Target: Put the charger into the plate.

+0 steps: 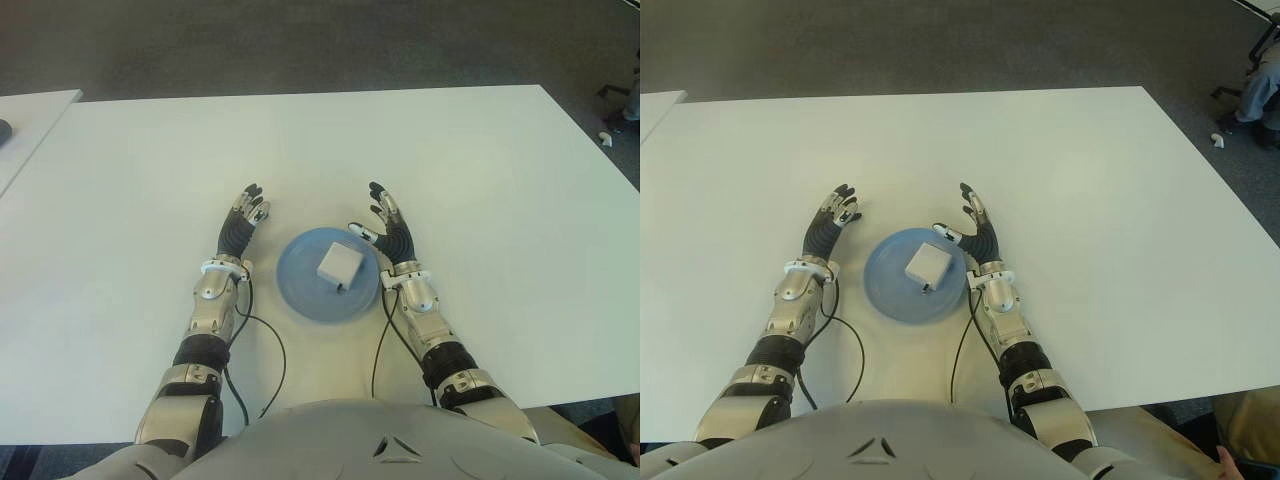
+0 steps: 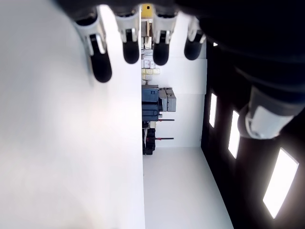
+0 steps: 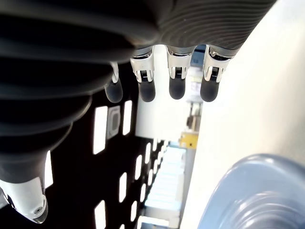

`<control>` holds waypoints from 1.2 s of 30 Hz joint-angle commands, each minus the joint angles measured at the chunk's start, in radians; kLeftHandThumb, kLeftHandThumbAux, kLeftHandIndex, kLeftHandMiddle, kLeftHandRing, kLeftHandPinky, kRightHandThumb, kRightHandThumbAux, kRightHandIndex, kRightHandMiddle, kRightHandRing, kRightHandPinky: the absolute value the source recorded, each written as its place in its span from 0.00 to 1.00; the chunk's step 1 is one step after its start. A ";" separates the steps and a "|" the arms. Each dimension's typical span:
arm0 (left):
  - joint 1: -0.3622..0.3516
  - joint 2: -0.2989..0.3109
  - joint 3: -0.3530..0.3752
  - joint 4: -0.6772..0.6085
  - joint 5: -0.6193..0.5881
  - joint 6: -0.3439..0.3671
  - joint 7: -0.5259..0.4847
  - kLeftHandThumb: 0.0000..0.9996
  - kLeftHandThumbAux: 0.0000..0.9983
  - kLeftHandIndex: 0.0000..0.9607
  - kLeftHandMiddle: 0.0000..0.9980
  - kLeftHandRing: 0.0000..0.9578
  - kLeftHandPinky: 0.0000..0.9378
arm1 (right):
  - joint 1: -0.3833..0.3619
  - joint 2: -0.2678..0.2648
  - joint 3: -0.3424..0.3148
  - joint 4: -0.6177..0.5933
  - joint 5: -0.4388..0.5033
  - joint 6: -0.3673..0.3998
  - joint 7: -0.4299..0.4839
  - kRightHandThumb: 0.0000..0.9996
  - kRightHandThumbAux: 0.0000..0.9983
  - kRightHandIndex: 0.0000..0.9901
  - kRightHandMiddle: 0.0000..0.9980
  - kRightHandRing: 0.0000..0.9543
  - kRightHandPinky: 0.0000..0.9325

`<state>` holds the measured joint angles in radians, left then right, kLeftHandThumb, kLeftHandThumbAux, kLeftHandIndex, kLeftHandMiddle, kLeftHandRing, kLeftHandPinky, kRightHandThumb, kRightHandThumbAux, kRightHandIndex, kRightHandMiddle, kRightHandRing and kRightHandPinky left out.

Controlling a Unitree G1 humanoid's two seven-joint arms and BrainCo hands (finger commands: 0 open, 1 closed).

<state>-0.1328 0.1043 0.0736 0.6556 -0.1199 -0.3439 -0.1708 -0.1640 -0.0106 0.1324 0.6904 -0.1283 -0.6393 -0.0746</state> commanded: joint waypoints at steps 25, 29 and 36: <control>0.114 -0.022 0.004 0.072 0.022 0.064 0.013 0.01 0.54 0.00 0.04 0.02 0.03 | 0.102 -0.031 -0.026 0.135 0.022 0.200 0.118 0.01 0.60 0.00 0.00 0.00 0.00; 0.117 -0.027 0.001 0.059 0.024 0.065 0.019 0.00 0.54 0.00 0.04 0.03 0.04 | 0.099 -0.030 -0.049 0.155 0.052 0.200 0.150 0.01 0.63 0.00 0.00 0.00 0.00; 0.118 -0.023 0.001 0.055 0.019 0.062 0.006 0.00 0.53 0.01 0.05 0.03 0.05 | 0.073 -0.012 -0.113 0.211 0.134 0.221 0.211 0.00 0.67 0.00 0.00 0.00 0.00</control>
<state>-0.0971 0.0888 0.0808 0.6362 -0.1166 -0.3688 -0.1657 -0.2038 -0.0129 0.0572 0.7533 -0.0332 -0.5512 0.1169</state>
